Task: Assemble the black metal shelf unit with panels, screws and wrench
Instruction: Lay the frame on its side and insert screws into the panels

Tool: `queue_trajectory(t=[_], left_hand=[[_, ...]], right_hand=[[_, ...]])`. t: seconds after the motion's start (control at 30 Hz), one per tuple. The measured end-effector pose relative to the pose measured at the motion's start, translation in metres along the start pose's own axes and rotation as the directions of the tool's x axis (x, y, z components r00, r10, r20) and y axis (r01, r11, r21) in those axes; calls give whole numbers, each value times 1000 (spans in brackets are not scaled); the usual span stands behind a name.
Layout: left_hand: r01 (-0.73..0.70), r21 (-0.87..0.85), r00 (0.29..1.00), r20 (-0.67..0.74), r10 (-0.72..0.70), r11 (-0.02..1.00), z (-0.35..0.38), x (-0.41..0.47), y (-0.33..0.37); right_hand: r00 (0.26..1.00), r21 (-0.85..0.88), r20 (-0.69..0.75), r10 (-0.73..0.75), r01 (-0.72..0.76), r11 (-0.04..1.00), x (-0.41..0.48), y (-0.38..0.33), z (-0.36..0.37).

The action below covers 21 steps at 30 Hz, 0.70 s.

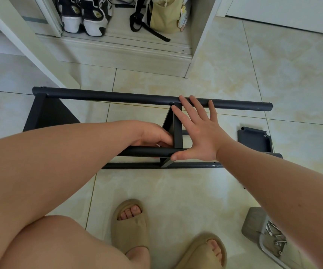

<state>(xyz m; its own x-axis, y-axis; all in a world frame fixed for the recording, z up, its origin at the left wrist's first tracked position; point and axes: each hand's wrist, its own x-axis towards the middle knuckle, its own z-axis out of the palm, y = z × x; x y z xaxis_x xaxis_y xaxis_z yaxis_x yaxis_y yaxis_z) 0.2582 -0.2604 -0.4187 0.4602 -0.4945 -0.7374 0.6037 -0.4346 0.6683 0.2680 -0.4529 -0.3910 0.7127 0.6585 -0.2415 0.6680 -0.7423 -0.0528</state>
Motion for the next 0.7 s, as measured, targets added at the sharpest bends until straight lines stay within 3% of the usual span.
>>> queue_trajectory(t=[0.37, 0.5, 0.7], left_hand=[[-11, -76, 1000, 6, 12, 997, -1, -3, 0], [50, 4, 999, -16, -49, 999, 2, -2, 0], [-8, 54, 999, -32, 10, 999, 3, -6, 5]], right_hand=[[1000, -1, 1, 0, 0, 1000, 0, 0, -1], [1000, 7, -4, -4, 4, 1000, 0, 0, 0], [1000, 12, -17, -10, 10, 1000, 0, 1, 1]])
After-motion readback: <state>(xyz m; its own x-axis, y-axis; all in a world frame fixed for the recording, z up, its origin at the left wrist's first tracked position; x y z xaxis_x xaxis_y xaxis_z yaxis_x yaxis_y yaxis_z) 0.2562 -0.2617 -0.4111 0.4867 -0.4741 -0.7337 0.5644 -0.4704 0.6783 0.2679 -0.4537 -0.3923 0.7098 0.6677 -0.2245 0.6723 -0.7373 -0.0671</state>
